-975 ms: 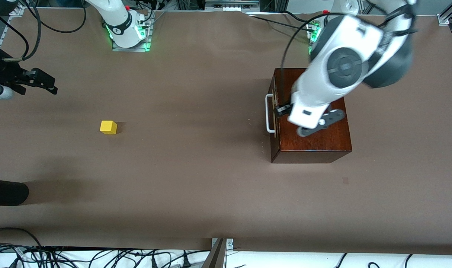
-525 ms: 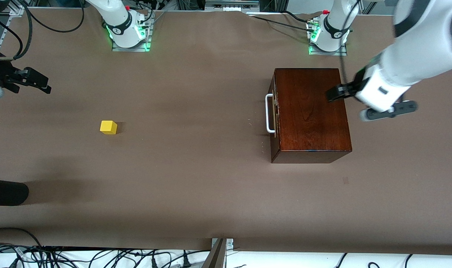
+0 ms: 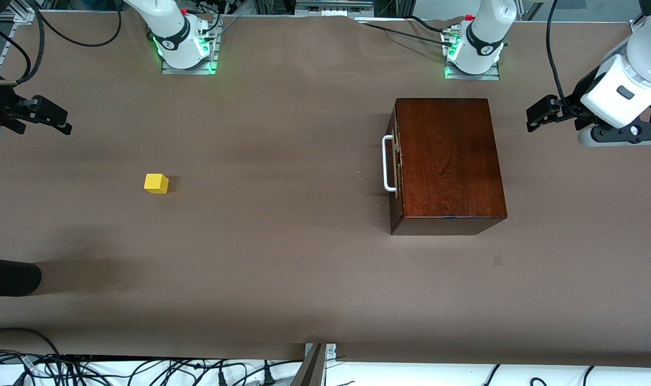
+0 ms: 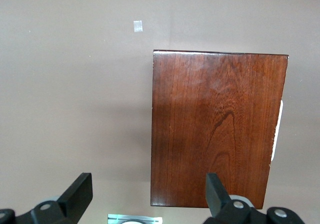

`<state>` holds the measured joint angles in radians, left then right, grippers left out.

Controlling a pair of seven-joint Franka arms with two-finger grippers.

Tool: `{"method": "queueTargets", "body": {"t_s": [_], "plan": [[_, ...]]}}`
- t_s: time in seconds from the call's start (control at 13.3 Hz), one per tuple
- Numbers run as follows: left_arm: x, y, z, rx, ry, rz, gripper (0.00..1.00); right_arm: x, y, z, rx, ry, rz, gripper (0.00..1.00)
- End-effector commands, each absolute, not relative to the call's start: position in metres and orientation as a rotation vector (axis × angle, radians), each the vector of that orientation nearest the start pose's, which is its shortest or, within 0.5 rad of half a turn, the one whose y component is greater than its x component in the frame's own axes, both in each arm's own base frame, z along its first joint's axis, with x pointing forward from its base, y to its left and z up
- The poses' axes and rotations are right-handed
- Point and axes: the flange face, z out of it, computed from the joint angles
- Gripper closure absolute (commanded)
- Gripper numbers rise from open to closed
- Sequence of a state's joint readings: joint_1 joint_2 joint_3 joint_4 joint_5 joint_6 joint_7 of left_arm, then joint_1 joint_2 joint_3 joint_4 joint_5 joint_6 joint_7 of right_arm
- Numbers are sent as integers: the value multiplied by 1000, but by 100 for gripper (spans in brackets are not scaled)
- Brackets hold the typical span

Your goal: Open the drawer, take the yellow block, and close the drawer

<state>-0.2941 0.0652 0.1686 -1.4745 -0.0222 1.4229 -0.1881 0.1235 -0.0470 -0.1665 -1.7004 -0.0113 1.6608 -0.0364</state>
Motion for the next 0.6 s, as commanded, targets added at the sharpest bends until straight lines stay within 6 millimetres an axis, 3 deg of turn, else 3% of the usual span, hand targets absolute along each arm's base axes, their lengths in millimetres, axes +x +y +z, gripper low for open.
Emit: {"method": "queueTargets", "body": {"t_s": [0.0, 0.53], "plan": [[548, -68, 621, -3120, -62, 158, 0, 545, -31, 603, -3161, 36, -3, 0], [549, -58, 624, -3135, -95, 147, 0, 546, -29, 608, -3159, 37, -18, 0]]}}
